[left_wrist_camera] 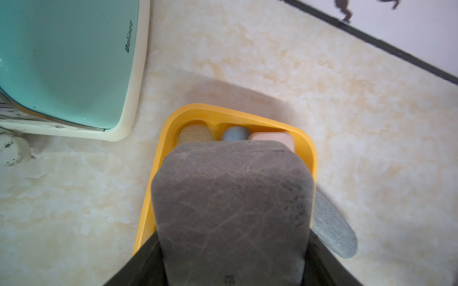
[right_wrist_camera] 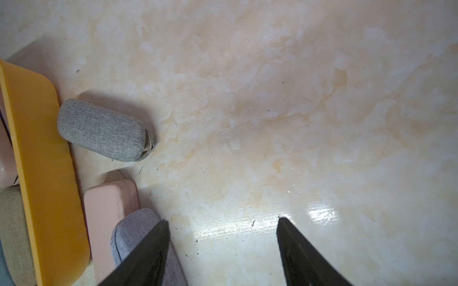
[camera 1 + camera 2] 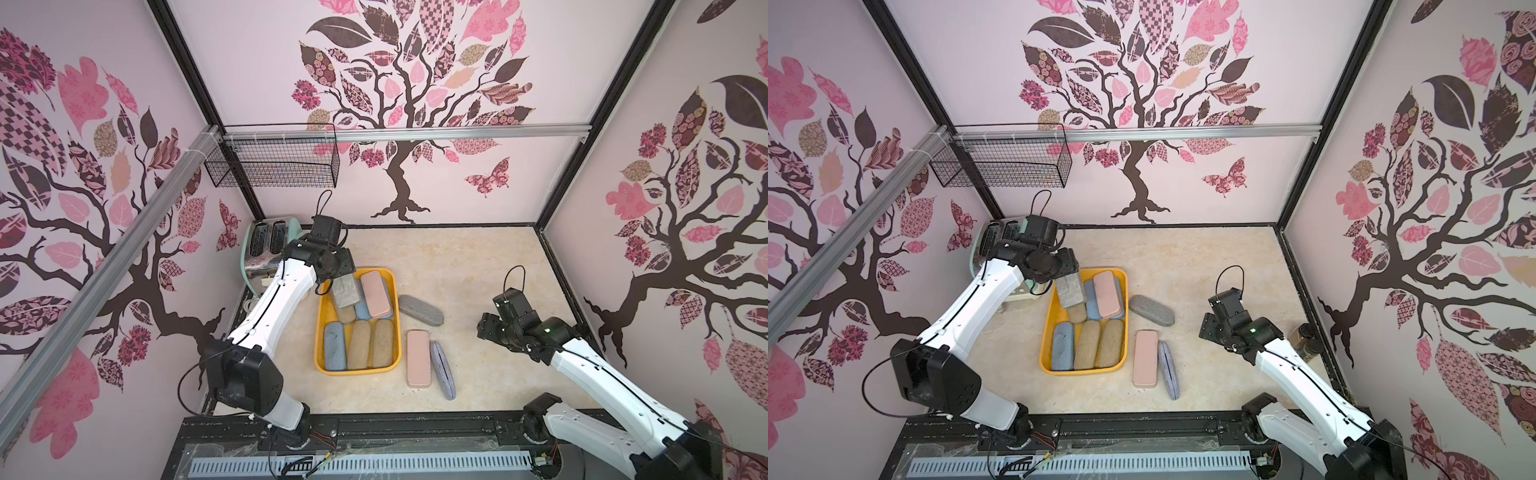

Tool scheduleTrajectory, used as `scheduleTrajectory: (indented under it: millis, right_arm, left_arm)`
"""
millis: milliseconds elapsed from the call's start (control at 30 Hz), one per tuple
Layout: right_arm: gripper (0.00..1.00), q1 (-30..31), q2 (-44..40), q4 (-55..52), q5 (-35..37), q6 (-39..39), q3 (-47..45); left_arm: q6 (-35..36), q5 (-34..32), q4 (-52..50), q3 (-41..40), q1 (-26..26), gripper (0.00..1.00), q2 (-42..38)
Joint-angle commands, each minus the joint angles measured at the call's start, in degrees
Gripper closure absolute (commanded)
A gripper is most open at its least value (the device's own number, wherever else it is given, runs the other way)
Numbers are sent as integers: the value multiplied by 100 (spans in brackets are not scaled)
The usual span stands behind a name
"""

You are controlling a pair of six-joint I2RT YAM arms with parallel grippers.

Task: Put the glasses cases into the storage boxes
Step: Place the glasses case in the storage box.

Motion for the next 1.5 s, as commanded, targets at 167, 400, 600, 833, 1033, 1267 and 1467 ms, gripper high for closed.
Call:
scheduleTrajectory:
  millis: [167,400,600,833,1033,1267,1467]
  right_arm:
    - [29,-11,-62,-103,-25,-39,151]
    - [29,-10,-39,-93,-16,-39,124]
    - [30,-11,-72,-52,-38,-35,109]
    - [30,-18,-60,-58,-48,-84,166]
    - [30,-9,-100,-113,-54,-87,230]
    - [30,-12,-31,-91,-85,-85,295]
    - [30,-14,23,-69,-85,-80,344]
  left_arm:
    - [218,85,244,13,103,41,1124]
    - [178,179,306,358,112,41,1792]
    - [99,240,385,359,108,42,2079]
    - [93,204,422,361,109,42,2228]
    - [59,188,399,443,108,42,2300]
    - [21,269,453,496,107,42,2345]
    - [-91,465,509,547,77,42,2339]
